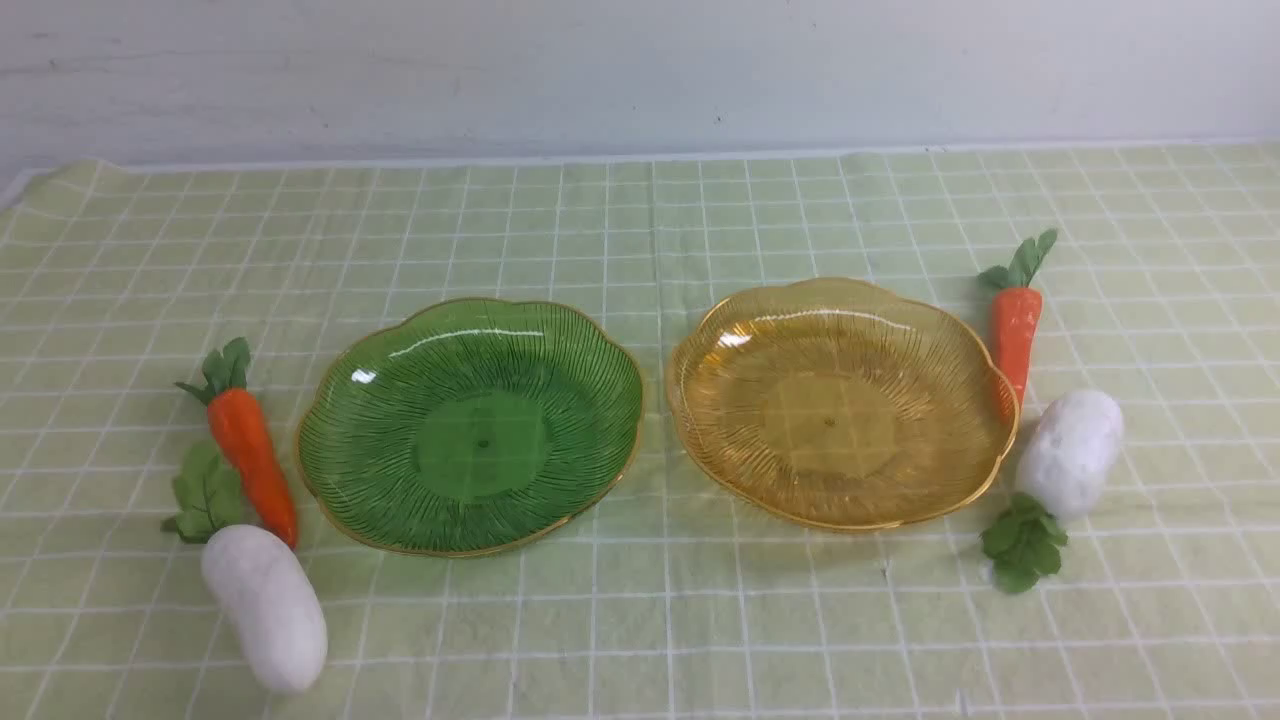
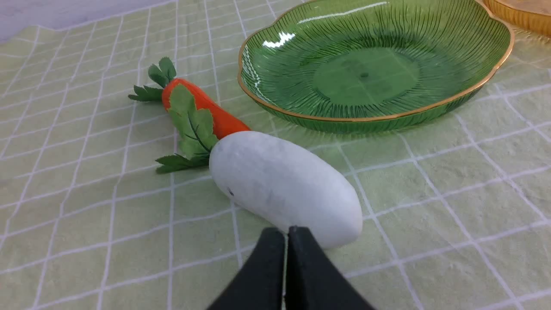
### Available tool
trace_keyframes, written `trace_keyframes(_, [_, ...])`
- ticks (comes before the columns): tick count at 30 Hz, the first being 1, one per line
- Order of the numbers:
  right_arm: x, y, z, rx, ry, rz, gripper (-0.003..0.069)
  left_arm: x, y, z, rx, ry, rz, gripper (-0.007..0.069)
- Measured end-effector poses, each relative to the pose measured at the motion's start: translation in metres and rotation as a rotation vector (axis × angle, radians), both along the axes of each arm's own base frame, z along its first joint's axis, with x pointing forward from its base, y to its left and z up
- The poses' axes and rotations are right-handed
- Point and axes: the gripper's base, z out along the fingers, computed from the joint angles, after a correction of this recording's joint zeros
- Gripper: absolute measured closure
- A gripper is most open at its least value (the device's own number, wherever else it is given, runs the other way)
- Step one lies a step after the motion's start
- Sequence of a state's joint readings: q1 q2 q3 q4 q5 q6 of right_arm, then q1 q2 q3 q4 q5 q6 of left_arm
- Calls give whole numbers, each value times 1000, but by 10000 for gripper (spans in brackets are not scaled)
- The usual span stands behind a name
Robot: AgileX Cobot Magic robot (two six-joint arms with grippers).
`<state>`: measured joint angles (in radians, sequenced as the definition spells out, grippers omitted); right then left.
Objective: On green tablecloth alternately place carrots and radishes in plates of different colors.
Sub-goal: 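Pick up the white radish and place it on the plate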
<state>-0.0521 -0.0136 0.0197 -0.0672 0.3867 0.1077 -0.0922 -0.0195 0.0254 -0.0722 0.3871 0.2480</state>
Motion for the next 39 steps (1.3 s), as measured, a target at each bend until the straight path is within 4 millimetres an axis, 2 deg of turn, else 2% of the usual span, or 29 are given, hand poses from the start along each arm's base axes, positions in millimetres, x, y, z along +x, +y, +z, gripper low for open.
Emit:
trace_keyframes(17, [0, 0, 0, -3, 0, 1, 674, 0, 1, 0, 36, -9, 1, 632])
trace_keyframes(21, [0, 0, 0, -3, 0, 1, 674, 2, -1, 8, -90, -93, 15, 632])
trace_keyframes(27, [0, 0, 0, -3, 0, 1, 674, 4, 3, 36, -606, -333, 96, 632])
trace_keyframes(32, [0, 0, 0, -3, 0, 1, 674, 0, 20, 53, -998, -548, 212, 632])
trace_keyframes(35, [0, 0, 0, -3, 0, 1, 674, -4, 30, 63, -1066, -689, 264, 632])
trace_keyframes(37, [0, 0, 0, -3, 0, 1, 674, -11, 32, 86, -1081, -770, 237, 632])
trace_keyframes(39, [0, 0, 0, 5, -8, 2, 674, -20, 23, 123, -1007, -754, 133, 632])
